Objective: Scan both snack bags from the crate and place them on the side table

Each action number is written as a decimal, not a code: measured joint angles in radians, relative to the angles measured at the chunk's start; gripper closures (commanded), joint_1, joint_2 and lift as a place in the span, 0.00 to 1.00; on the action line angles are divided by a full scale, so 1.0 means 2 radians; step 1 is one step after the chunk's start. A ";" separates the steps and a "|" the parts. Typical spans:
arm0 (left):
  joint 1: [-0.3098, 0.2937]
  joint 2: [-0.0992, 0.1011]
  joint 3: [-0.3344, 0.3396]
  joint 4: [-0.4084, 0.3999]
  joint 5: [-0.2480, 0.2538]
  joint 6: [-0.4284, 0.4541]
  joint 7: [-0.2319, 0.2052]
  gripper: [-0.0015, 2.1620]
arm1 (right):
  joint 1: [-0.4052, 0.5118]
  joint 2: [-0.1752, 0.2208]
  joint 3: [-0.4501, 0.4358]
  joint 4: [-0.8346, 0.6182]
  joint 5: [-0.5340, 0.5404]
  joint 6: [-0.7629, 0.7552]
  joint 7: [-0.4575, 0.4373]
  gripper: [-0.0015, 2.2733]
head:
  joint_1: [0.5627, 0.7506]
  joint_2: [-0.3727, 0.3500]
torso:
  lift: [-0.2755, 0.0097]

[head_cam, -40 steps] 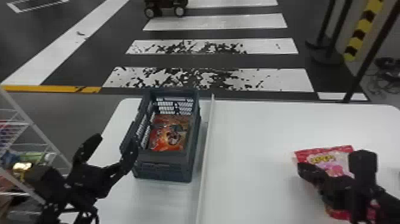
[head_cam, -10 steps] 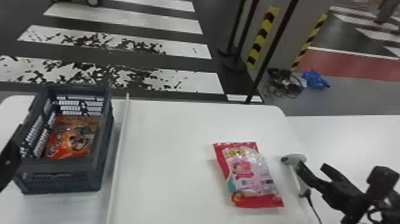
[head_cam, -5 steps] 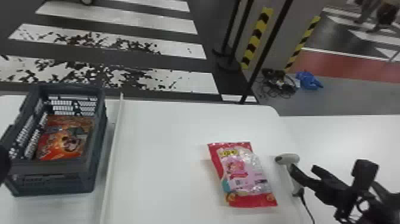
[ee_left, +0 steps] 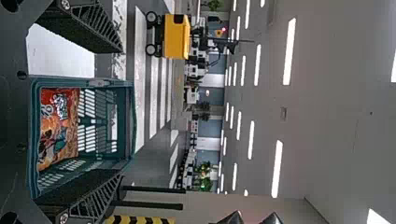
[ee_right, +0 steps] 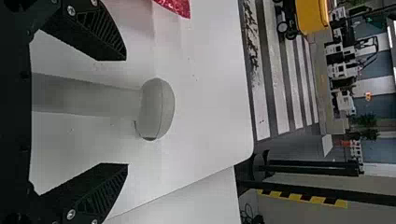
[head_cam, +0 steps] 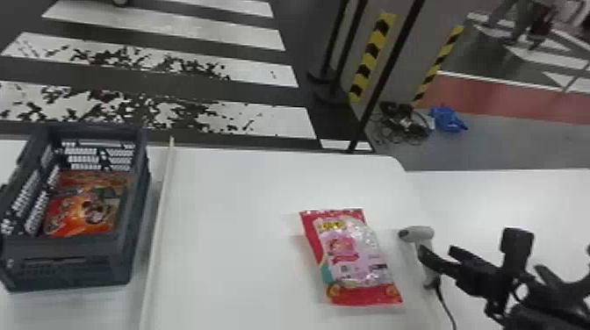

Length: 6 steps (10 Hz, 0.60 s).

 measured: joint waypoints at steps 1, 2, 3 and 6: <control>-0.001 0.000 0.000 0.002 0.000 0.000 0.000 0.04 | -0.006 -0.004 0.000 0.014 0.009 0.000 0.004 0.05 | 0.70 0.10 | 0.62; -0.002 0.000 -0.001 0.004 0.000 0.000 0.000 0.04 | -0.010 -0.007 0.001 0.025 0.016 0.000 0.007 0.06 | 0.70 0.10 | 0.62; -0.003 0.000 -0.002 0.005 0.000 0.000 0.000 0.04 | -0.016 -0.012 0.004 0.037 0.021 -0.001 0.008 0.12 | 0.70 0.10 | 0.62; -0.004 0.000 -0.002 0.006 0.000 0.000 0.000 0.04 | -0.027 -0.021 0.015 0.059 0.041 0.000 0.012 0.88 | 0.70 0.11 | 0.62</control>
